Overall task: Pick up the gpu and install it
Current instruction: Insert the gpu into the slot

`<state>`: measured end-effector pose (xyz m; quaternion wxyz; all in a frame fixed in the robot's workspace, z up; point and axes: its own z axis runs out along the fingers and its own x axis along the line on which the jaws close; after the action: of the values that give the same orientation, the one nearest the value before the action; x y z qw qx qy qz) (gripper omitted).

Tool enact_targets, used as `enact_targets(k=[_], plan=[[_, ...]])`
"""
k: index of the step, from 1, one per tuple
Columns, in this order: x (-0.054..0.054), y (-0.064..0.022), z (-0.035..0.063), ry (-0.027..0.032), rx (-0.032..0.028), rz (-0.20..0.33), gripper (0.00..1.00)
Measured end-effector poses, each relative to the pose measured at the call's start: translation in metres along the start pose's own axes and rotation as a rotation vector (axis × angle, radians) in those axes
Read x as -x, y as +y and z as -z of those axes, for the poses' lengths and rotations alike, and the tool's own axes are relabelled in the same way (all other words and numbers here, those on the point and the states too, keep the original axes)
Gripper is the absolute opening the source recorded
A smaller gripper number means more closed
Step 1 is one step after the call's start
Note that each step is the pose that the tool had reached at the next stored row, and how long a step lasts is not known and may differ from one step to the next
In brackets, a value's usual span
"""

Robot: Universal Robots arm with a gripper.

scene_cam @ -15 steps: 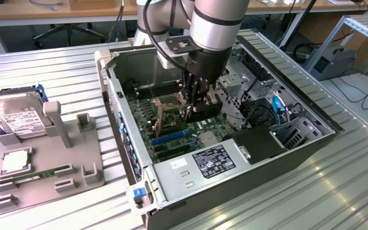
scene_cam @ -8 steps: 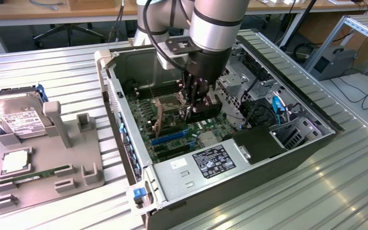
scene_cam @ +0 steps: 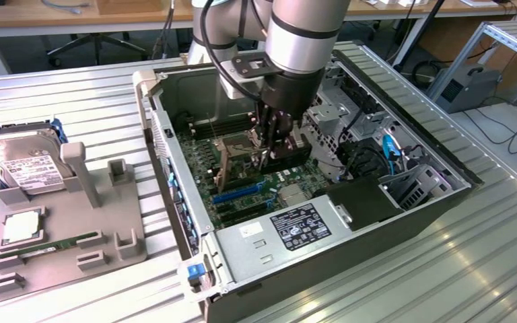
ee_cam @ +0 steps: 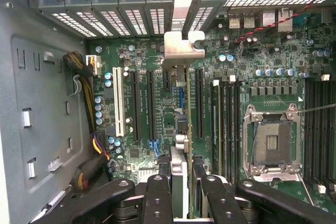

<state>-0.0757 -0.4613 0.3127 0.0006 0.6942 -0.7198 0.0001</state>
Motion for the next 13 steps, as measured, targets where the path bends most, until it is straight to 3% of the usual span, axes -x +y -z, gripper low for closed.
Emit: enact_targets(k=[13], plan=[[-0.0005,0.0015,-0.0010,0.0003,0.0001,0.000,0.27]])
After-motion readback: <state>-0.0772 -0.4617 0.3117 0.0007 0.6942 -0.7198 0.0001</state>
